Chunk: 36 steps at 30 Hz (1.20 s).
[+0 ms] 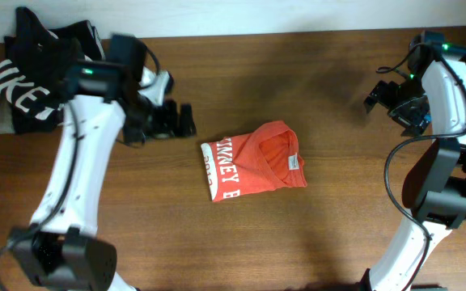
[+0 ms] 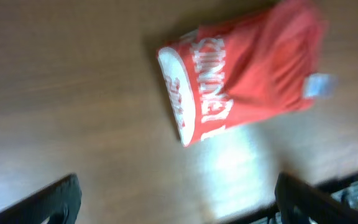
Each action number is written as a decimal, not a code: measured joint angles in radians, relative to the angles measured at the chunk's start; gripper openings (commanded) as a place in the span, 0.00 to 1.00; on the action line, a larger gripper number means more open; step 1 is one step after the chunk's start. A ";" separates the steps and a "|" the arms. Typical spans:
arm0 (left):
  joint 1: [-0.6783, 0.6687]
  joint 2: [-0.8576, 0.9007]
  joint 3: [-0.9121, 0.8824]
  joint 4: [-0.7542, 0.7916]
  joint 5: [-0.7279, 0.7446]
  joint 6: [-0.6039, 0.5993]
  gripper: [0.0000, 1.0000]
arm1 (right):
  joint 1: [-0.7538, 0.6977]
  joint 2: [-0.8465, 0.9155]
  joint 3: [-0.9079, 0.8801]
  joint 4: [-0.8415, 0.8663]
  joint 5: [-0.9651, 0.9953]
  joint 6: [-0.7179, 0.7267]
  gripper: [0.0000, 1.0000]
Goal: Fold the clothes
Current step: 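Grasp the folded orange shirt's left edge with the left gripper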
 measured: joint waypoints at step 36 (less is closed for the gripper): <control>-0.152 0.044 -0.811 1.044 0.155 -0.542 0.89 | 0.000 0.000 0.000 0.000 0.000 0.000 0.99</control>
